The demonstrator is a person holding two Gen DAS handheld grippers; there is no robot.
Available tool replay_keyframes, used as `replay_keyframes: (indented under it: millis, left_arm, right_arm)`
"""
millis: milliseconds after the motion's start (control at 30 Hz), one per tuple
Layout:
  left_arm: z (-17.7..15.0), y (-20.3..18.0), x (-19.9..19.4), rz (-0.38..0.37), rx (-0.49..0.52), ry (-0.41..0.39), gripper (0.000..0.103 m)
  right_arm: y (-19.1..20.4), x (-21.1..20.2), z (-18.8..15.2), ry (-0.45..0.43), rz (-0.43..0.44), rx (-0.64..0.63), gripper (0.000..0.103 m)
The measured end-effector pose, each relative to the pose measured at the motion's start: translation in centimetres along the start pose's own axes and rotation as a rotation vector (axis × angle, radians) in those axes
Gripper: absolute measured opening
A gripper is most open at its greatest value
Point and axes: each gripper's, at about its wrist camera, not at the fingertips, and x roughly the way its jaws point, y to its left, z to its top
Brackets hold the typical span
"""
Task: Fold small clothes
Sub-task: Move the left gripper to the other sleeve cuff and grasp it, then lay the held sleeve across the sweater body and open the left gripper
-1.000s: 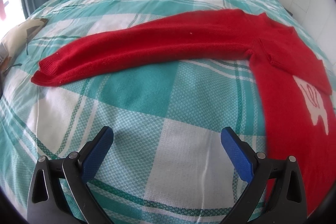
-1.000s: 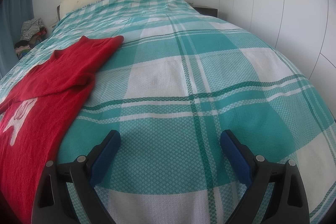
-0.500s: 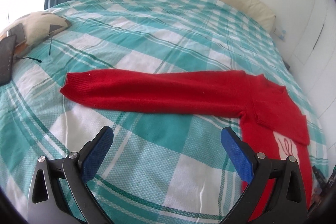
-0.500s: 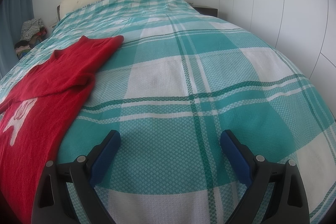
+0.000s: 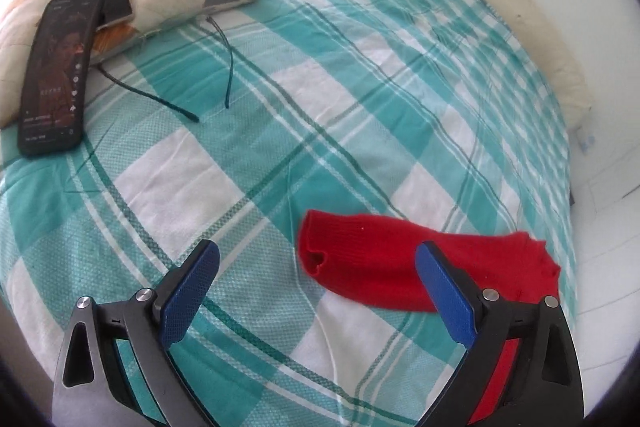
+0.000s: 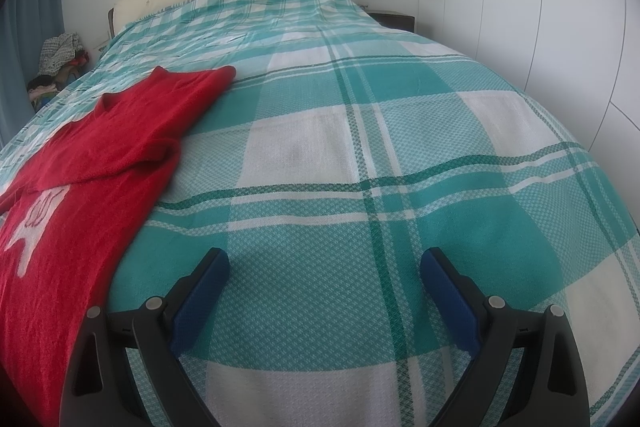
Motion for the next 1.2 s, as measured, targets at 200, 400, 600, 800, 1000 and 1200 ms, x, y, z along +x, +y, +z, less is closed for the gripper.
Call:
replay_keyframes:
  millis: [200,400,600,800,1000,1200]
  left_arm:
    - [-0.6,-1.6,5.8,0.113,0.071,0.115,0.077]
    - [-0.1,-3.6,5.0,0.131,0.104,0.095,0.004]
    - [3.2,-15.3,-3.1,0.030,0.289,-0.063,0.004]
    - [-1.2,-33.5,-7.4,-0.153,0.601,-0.104,0.004]
    - [-10.2,-45.6,-5.3,-0.276,0.788,-0.021,0.004]
    - [-17.1,-49.4,0.6,-0.314,0.806,0.140,0.031]
  right_arm:
    - [0.0,0.0,0.0,0.003,-0.004,-0.005,0.096]
    - [0.0,0.1,0.1,0.005,-0.006,-0.006,0.096]
    - [0.1,0.3,0.2,0.010,-0.013,-0.012,0.097]
    - [0.1,0.3,0.2,0.011,-0.013,-0.012,0.097]
    - [0.1,0.3,0.1,0.011,-0.012,-0.011,0.097]
    - [0.1,0.3,0.2,0.011,-0.011,-0.010,0.097]
